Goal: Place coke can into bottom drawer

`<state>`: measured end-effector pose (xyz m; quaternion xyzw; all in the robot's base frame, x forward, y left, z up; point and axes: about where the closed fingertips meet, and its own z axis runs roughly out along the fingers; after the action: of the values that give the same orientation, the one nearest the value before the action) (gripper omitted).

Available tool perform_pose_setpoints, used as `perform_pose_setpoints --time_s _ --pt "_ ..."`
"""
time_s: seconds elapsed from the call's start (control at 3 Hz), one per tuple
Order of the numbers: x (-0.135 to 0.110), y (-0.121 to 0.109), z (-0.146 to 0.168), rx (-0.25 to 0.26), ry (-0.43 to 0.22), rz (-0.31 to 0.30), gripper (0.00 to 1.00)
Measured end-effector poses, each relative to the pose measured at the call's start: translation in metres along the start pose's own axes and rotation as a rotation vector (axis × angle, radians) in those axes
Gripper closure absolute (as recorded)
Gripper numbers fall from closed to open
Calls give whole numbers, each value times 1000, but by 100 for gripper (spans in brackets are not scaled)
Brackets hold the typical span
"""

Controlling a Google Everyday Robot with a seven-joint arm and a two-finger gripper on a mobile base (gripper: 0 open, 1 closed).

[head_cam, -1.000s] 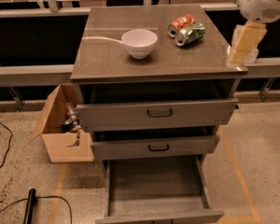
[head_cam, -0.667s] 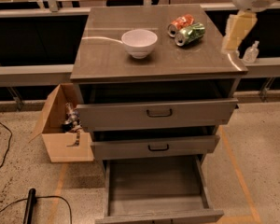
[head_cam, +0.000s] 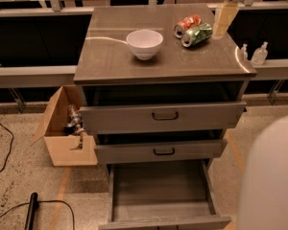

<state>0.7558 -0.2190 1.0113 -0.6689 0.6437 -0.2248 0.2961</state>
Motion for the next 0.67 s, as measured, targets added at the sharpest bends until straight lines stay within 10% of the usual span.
perform_pose_setpoints --time_s 0.67 --pt "5 -21 -6 48 -1 14 0"
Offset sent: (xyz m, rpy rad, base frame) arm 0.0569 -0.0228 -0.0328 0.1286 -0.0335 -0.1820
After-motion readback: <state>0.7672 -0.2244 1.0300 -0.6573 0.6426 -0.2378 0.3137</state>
